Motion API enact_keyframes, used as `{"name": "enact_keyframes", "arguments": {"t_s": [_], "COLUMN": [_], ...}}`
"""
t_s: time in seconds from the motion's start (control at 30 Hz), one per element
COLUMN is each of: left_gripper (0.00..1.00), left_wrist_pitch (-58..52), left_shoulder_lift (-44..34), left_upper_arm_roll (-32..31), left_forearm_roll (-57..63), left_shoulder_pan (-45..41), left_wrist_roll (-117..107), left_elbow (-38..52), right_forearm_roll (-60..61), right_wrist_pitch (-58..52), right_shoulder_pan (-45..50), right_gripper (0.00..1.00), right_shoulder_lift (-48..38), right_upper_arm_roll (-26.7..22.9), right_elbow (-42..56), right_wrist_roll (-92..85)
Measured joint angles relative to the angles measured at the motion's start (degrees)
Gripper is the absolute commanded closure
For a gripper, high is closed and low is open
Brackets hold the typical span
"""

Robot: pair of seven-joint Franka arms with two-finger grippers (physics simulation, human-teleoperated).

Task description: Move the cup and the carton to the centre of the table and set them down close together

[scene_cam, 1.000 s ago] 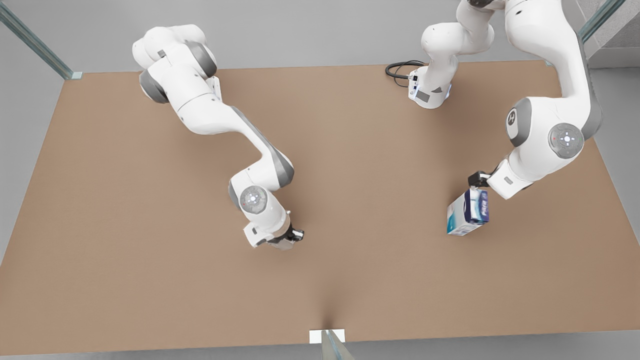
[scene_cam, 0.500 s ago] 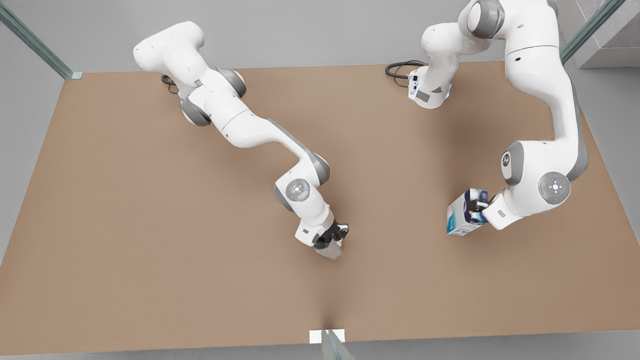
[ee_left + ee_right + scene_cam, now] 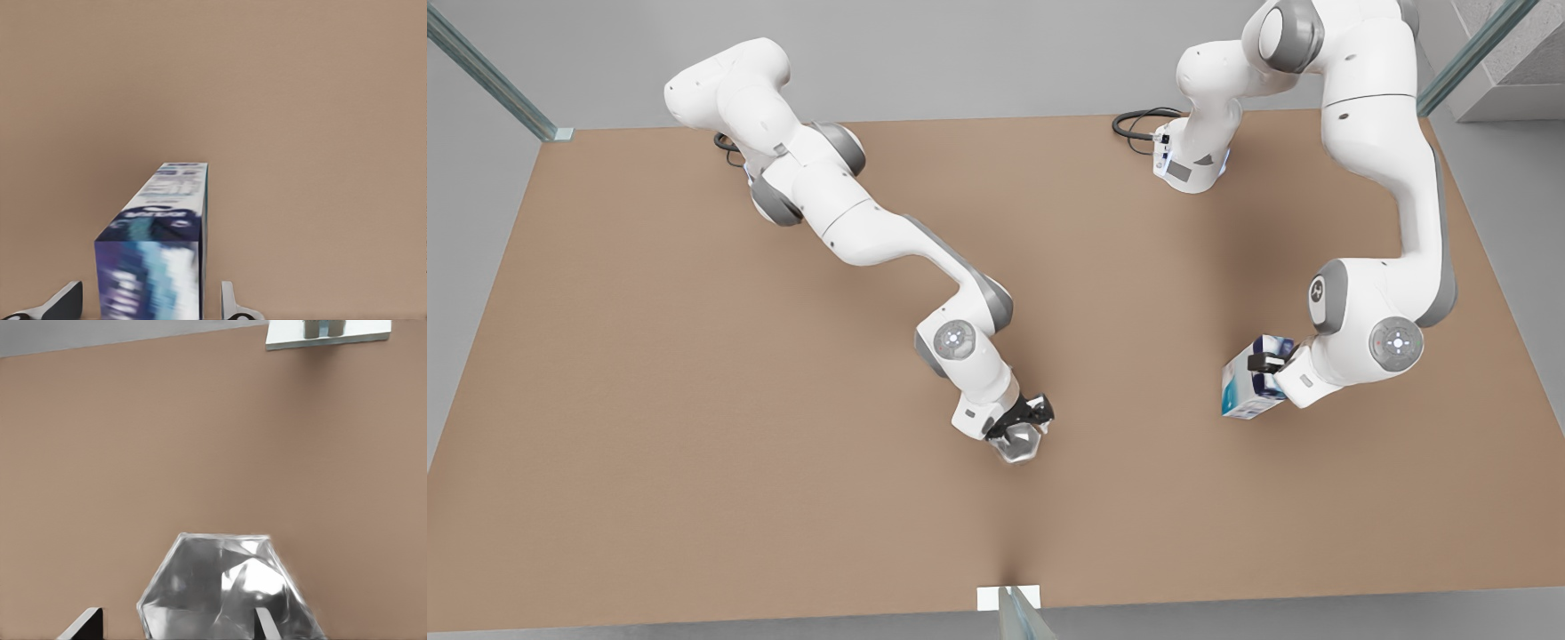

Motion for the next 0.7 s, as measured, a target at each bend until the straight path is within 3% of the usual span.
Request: {"name": "enact_keyframes", "arguments": {"t_s": [0.13, 0.2, 0.27, 0.3, 0.37, 0.5, 0.6, 0.7], "left_gripper": [0.00, 0.00, 0.38, 0.51, 0.51, 0.48, 0.45, 0.43], "left_wrist_pitch": [-0.84, -0.59, -0.33, -0.74, -1.04, -2.53, -6.08, -5.88], "left_shoulder_lift": [0.59, 1.38, 1.95, 2.03, 2.04, 0.54, -1.84, -5.50], "left_upper_arm_roll": [0.01, 0.01, 0.01, 0.11, 0.21, 0.18, -0.41, -0.60], "left_forearm_roll": [-0.02, -0.02, -0.02, -0.02, -0.03, 0.60, 0.84, -5.19], "left_shoulder_pan": [0.01, 0.01, 0.01, -0.02, 0.03, 0.02, -0.08, -7.89], "left_wrist_roll": [0.00, 0.00, 0.14, 0.47, 0.48, -2.37, -13.79, -54.85], "left_elbow": [0.00, 0.00, 0.00, 0.00, 0.05, 0.32, 0.77, 0.73], "right_forearm_roll": [2.49, 2.07, 0.87, -0.27, -2.48, 1.54, 2.55, 2.63], "right_wrist_pitch": [-10.29, -25.99, -42.05, -47.58, -52.25, -48.43, -47.54, -47.71], "right_shoulder_pan": [-2.07, -5.77, -11.18, -15.09, -23.77, -44.86, -55.99, -65.84], "right_gripper": [0.00, 0.00, 0.00, 0.00, 0.00, 0.00, 0.00, 0.00], "right_shoulder_lift": [-7.10, -14.66, -23.38, -30.69, -46.46, -72.83, -71.95, -69.08], "right_upper_arm_roll": [1.10, 0.60, -1.78, -1.23, 0.14, 1.53, -1.65, -0.90], "right_elbow": [-0.20, -1.11, -4.45, -10.29, -25.43, -54.10, -54.17, -51.34], "right_wrist_roll": [0.04, 0.72, 0.82, 0.77, -5.71, -20.65, -24.78, -24.10]}}
